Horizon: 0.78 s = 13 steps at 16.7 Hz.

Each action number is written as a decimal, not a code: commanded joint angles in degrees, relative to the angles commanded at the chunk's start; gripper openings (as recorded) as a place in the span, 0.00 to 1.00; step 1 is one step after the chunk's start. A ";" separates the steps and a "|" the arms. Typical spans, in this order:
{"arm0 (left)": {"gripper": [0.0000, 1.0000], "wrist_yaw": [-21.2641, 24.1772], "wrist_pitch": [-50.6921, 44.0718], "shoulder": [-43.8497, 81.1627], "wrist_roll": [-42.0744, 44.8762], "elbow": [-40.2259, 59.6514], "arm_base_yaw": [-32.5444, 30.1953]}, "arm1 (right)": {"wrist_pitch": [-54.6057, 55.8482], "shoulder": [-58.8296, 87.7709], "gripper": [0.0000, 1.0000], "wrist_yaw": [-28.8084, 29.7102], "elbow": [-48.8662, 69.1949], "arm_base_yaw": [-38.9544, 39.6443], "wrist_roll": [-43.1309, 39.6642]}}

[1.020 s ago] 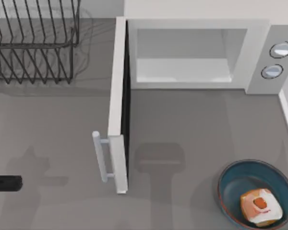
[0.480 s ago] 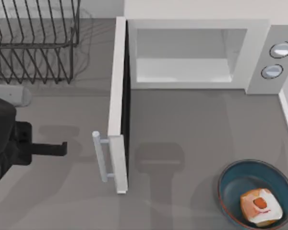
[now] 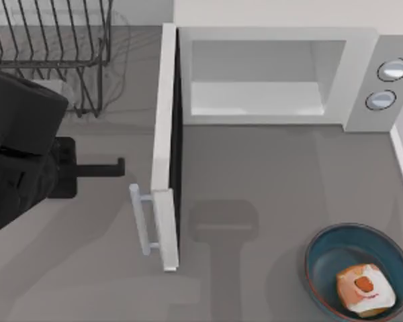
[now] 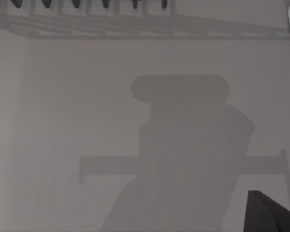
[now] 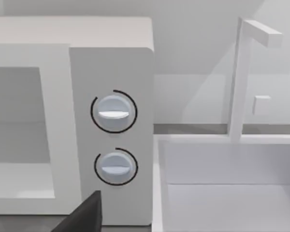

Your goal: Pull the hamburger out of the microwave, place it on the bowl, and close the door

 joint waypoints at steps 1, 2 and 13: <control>0.00 0.00 0.00 0.00 0.00 0.00 0.00 | 0.00 0.00 1.00 0.00 0.00 0.00 0.00; 0.00 -0.07 0.13 -0.22 0.09 -0.16 0.21 | 0.00 0.00 1.00 0.00 0.00 0.00 0.00; 0.00 0.15 25.18 7.56 0.30 -16.71 0.22 | 0.00 0.00 1.00 0.00 0.00 0.00 0.00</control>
